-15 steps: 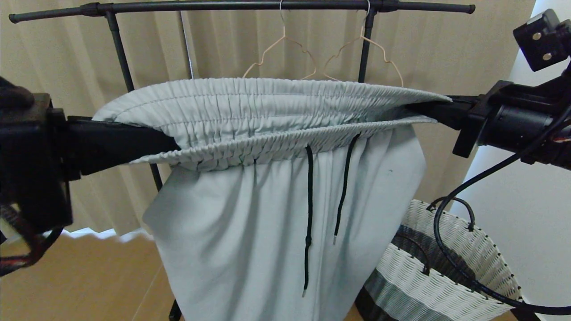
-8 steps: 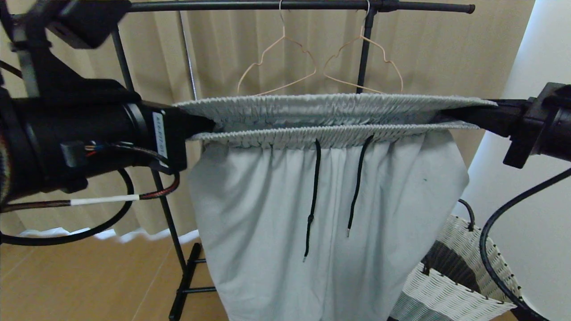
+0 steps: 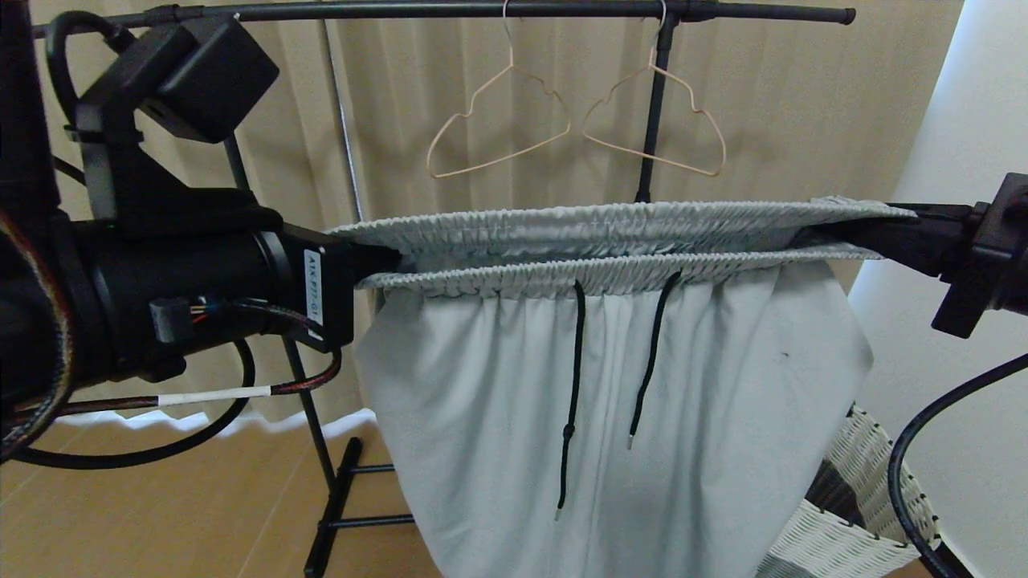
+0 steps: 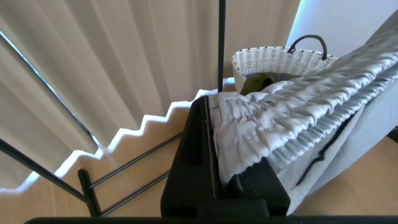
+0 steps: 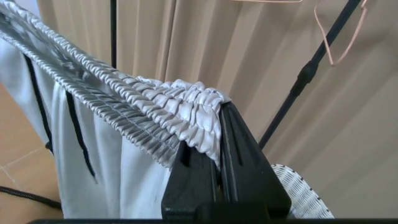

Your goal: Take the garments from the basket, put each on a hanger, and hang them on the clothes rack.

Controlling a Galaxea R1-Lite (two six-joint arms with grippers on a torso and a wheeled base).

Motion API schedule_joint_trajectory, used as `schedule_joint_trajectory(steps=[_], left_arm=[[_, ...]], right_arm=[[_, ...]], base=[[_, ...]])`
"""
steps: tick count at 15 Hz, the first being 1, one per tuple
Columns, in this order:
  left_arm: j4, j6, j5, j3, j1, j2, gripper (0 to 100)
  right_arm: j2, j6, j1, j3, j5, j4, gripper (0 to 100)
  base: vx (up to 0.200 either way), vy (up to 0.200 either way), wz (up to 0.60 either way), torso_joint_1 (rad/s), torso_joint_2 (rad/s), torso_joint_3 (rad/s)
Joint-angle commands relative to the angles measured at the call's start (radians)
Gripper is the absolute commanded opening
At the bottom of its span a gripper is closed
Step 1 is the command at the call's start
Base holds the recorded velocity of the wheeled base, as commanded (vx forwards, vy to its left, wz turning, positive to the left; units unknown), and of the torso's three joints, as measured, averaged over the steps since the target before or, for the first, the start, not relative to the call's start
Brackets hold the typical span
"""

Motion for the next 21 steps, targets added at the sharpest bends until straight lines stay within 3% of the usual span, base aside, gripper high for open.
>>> schedule_joint_trajectory(steps=[1,17,18,21], left_arm=[[0.0,0.0,0.001,0.003,0.0,-0.005,0],[-0.001,0.009,-0.001,-0.028,0.0,-0.012,0],[-0.001,0.009,-0.001,-0.028,0.0,-0.012,0],[-0.001,0.01,0.002,-0.025,0.005,-0.019,0]], right_arm=[[0.003,0.0,0.0,-0.004,-0.001,-0.001,0],[0.022,0.0,0.003,-0.018,-0.003,-0.003,0],[0.025,0.0,0.003,-0.021,-0.004,-0.003,100],[0.02,0.003,0.003,-0.012,0.002,-0.003,100]], base=[[0.0,0.0,0.0,0.0,0.0,0.0],[0.0,0.0,0.0,0.0,0.0,0.0],[0.0,0.0,0.0,0.0,0.0,0.0],[0.0,0.0,0.0,0.0,0.0,0.0]])
